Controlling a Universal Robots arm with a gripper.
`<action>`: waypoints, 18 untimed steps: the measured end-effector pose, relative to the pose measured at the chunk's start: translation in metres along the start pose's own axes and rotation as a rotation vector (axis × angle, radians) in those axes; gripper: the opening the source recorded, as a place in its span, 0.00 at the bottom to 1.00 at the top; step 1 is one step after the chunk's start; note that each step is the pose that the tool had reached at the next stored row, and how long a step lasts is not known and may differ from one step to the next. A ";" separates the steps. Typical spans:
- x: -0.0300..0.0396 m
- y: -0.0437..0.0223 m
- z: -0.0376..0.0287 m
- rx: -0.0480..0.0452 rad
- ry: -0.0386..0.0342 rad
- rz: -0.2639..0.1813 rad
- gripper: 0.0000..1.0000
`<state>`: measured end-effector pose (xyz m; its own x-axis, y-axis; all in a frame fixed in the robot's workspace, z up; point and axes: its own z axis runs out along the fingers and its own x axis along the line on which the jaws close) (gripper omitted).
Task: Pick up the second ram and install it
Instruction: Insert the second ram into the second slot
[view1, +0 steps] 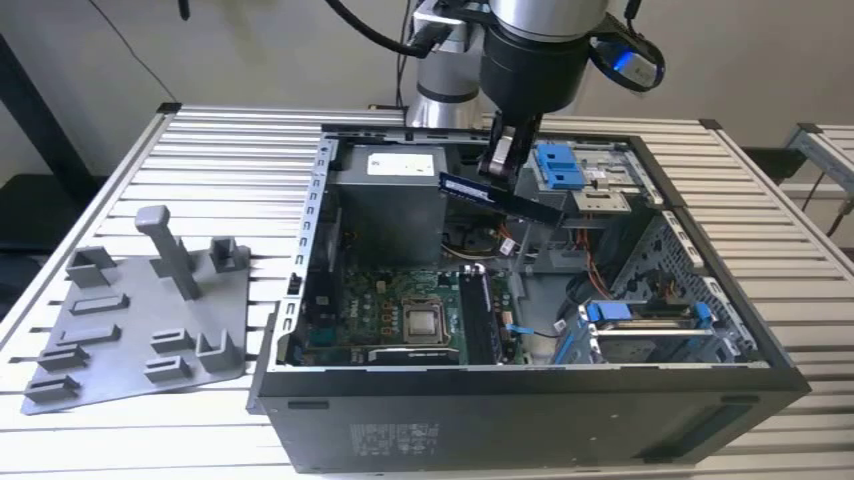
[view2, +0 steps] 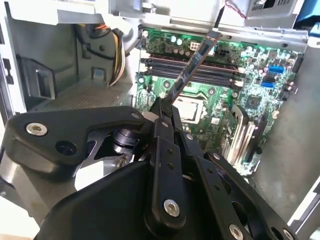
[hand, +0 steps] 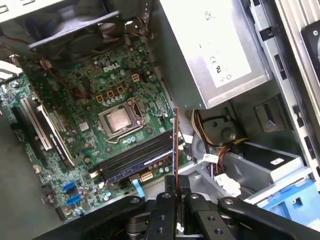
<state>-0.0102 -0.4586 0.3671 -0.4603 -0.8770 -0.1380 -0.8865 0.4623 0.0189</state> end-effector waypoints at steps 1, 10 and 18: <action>0.0000 0.0000 0.0001 0.0024 -0.0002 0.016 0.14; 0.0002 0.0000 0.0014 0.0226 -0.0030 0.162 0.14; 0.0003 -0.0001 0.0021 0.0366 -0.0048 0.263 0.14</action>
<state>-0.0101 -0.4586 0.3650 -0.6744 -0.7254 -0.1378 -0.7340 0.6789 0.0190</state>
